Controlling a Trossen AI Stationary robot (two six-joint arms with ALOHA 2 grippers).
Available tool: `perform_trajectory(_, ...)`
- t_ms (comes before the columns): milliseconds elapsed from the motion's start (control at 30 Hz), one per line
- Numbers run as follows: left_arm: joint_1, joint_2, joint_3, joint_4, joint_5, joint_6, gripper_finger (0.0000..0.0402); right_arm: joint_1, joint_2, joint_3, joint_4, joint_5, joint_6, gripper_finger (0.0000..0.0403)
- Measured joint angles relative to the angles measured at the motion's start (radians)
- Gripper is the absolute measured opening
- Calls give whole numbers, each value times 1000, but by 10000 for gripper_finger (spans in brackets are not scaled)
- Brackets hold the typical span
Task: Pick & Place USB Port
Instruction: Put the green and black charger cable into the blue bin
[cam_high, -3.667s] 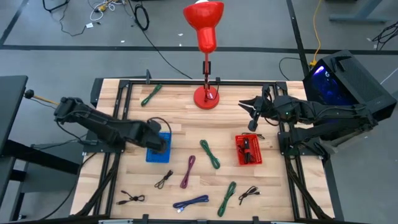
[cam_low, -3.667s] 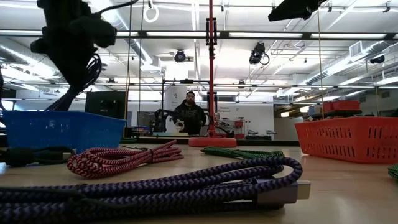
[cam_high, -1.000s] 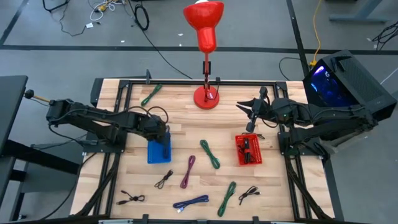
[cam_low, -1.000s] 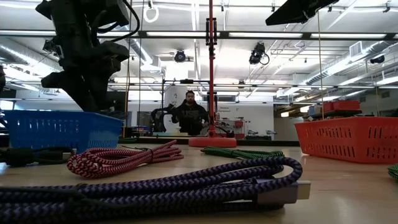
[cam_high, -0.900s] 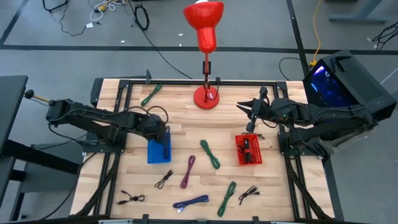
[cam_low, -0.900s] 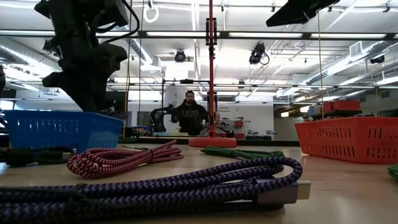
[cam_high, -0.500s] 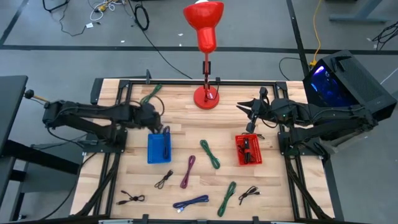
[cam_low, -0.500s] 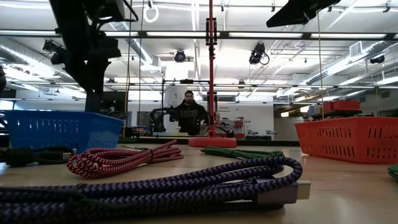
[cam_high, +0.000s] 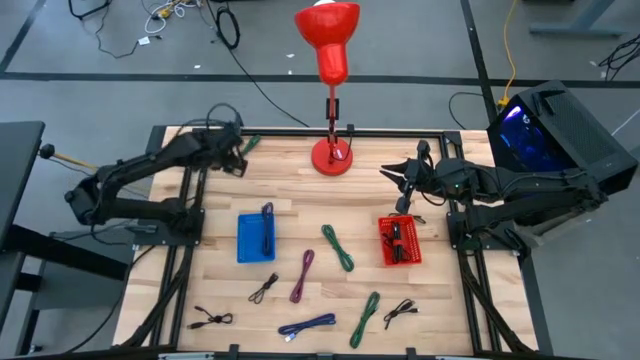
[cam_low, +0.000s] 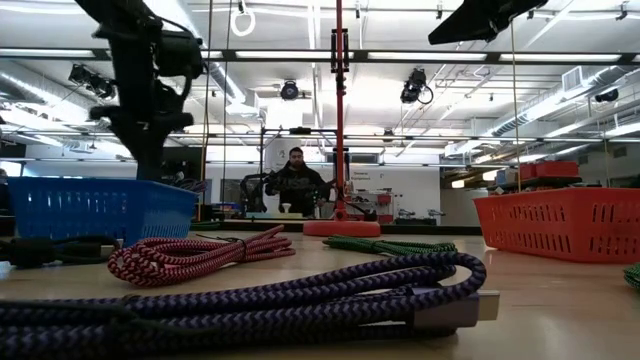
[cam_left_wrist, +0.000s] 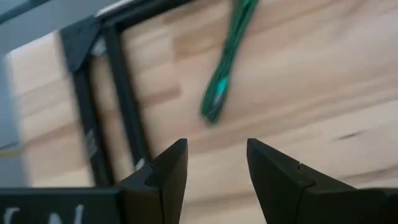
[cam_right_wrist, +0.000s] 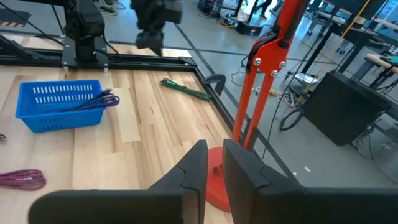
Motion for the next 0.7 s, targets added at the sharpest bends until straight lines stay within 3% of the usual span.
perform_trajectory(133,95,44,0,144,87,102,172,0,0,0,6,0,0,51)
perform_trajectory(333,203,182,-1,168,141,177,172,0,0,0,5,0,0,51)
perform_trajectory(700,228,445,-1,288,179,281,172,0,0,0,2,-1,4,51)
